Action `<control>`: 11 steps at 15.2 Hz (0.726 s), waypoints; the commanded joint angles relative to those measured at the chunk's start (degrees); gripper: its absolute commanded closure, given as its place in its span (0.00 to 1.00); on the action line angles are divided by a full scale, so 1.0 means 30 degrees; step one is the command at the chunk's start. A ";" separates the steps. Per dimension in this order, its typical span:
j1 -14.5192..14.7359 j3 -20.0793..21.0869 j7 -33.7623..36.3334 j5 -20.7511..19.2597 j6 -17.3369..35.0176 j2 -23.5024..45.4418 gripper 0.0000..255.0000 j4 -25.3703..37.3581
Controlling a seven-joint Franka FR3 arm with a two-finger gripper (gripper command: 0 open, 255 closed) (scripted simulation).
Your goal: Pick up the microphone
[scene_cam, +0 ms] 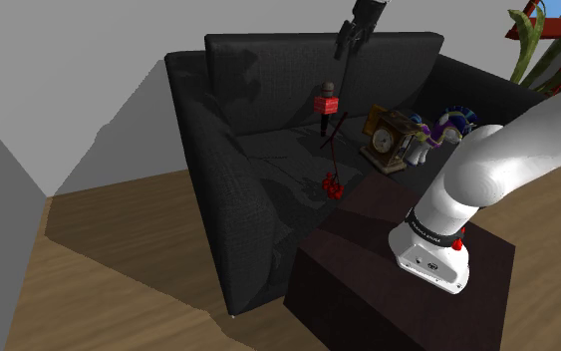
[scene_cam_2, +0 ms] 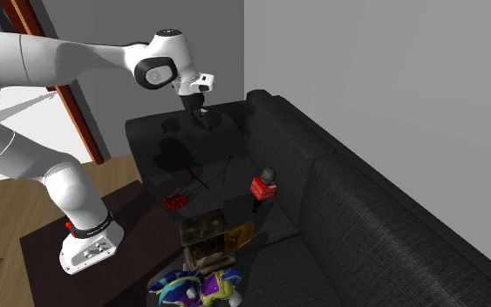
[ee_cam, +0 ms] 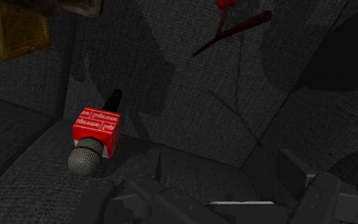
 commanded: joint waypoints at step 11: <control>0.0295 -0.4028 -0.6853 0.3579 0.3261 0.8094 0.00 0.3824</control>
